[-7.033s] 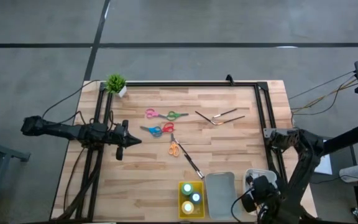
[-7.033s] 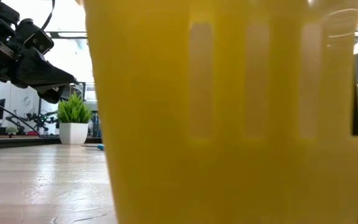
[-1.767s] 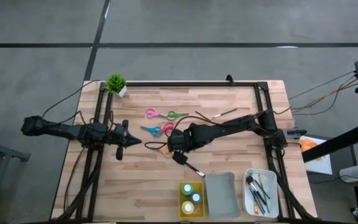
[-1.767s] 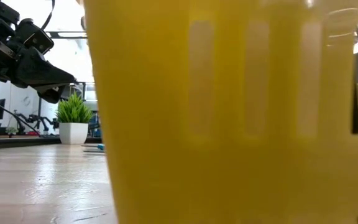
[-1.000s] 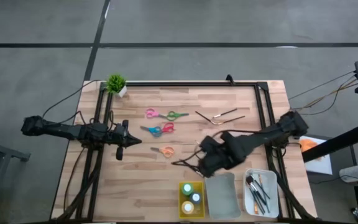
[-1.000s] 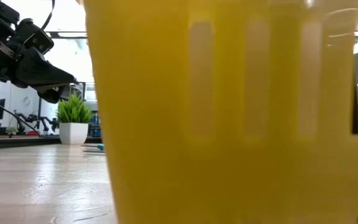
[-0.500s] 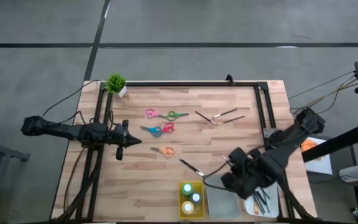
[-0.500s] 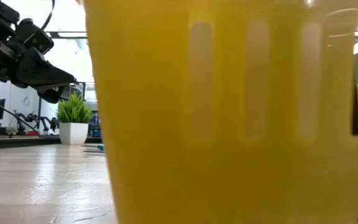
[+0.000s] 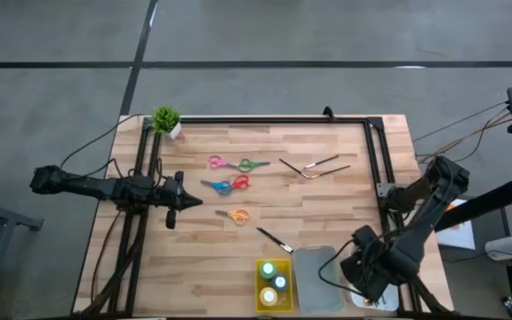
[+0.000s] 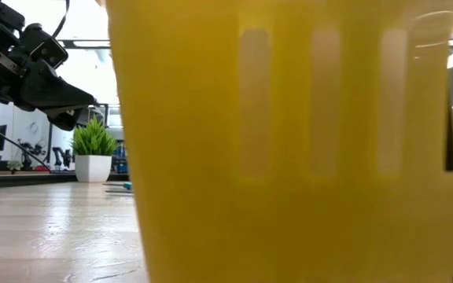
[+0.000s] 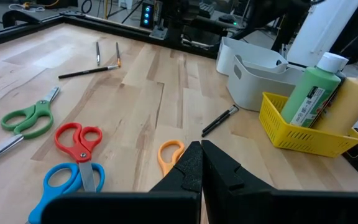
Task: Pick & Place Paint Supplies
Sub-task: Put the silver brush into the white bin
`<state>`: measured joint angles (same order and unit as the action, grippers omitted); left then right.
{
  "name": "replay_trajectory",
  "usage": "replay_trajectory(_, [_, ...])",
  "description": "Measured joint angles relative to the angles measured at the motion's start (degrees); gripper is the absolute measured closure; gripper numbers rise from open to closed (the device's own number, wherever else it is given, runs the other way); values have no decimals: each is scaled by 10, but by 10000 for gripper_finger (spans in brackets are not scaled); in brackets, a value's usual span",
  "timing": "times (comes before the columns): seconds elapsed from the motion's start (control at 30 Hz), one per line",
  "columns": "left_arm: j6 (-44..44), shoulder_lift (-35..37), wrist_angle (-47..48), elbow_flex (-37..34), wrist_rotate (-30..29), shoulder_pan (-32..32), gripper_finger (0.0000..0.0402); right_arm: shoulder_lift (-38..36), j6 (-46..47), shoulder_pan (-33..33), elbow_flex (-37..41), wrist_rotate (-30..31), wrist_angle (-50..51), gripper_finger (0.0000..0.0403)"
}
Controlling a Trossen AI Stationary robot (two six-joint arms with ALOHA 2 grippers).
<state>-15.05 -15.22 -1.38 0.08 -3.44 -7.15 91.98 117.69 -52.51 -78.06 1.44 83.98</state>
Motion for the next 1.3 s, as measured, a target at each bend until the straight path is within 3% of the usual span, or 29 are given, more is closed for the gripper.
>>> replay_trajectory(0.23, [0,0,0,0,0,0,401,0,84,-41,36,-83,-47,388])
replay_trajectory(0.5, [0,0,0,0,0,0,401,13,124,-76,45,-74,-77,388])
replay_trajectory(0.9, [0,0,0,0,0,0,401,62,122,-76,92,-73,-133,388])
replay_trajectory(1.3, [0,0,0,0,0,0,401,64,116,-76,141,-73,-233,388])
